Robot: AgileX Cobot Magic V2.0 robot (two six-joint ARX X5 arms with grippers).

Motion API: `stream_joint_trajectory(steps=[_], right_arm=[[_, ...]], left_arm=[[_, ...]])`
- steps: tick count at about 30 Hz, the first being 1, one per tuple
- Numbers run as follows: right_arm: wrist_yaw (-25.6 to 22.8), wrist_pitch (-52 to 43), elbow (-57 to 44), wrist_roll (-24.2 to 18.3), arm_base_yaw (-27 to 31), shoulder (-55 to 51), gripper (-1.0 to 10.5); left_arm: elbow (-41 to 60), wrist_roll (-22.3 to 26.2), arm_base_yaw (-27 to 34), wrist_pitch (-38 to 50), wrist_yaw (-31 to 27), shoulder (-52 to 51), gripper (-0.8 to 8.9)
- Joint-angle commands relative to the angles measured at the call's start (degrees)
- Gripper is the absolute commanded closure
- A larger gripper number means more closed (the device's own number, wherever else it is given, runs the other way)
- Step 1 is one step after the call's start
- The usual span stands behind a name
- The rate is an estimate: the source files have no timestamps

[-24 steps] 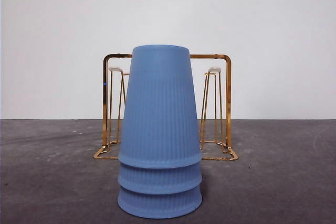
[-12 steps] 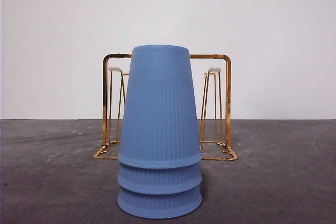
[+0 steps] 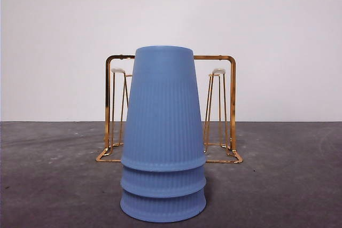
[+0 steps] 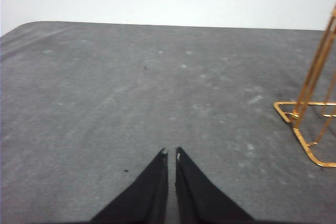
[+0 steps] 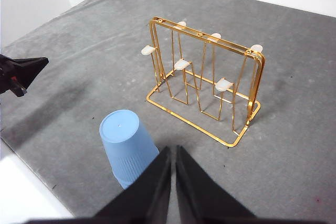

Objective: The left arm pick up the left cup on cup holder and place it on desk, then the right arm insert the right cup into the first cup, and then the left arm insert the mid cup into the first cup

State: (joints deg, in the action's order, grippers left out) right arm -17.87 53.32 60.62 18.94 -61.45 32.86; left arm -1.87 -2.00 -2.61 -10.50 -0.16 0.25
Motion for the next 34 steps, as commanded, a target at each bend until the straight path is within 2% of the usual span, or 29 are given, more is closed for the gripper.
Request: stream_joint_trajectory(steps=[1,14,17,19,23,25,28,31,34], right_arm=[[-0.2,-0.6,0.9,0.5,-0.7,0.3,9.3],[-0.2,-0.8,0.8,0.5,-0.5,0.3,9.3],[-3.1,-0.9,0.3,-1.6,2.3,-0.9,9.3],[-3.3,-2.7,-1.1,-1.6,4.5,-1.0,9.3],[-8.2,-13.4,-9.7,-2.7,13.3,-4.0,9.3],[-5.2,-22.6,-17.1,-5.1,20.3,-6.3,9.3],[6.0,-38.2,-29.6,-9.6,31.7,-10.0,9.3],[14.8,-50.4,-41.1,-11.7,42.6,-13.5,9.3],[17.0,-55.4,-49.6,-13.3,50.8,-17.8,9.3]], left_arm=[[1.2,1.0,-0.1,-0.3,0.0,-0.1,7.92],[1.2,1.1,-0.1,-0.3,-0.1,-0.1,7.92],[1.2,1.1,-0.1,-0.3,-0.1,-0.1,7.92],[1.2,1.1,-0.1,-0.3,-0.1,-0.1,7.92],[1.2,1.1,-0.1,-0.3,0.1,-0.1,7.92],[1.2,1.1,-0.1,-0.3,0.1,-0.1,7.92],[1.2,1.1,-0.1,-0.3,0.1,-0.1,7.92],[1.2,1.1,-0.1,-0.3,0.1,-0.1,7.92],[1.2,1.1,-0.1,-0.3,0.1,-0.1,7.92]])
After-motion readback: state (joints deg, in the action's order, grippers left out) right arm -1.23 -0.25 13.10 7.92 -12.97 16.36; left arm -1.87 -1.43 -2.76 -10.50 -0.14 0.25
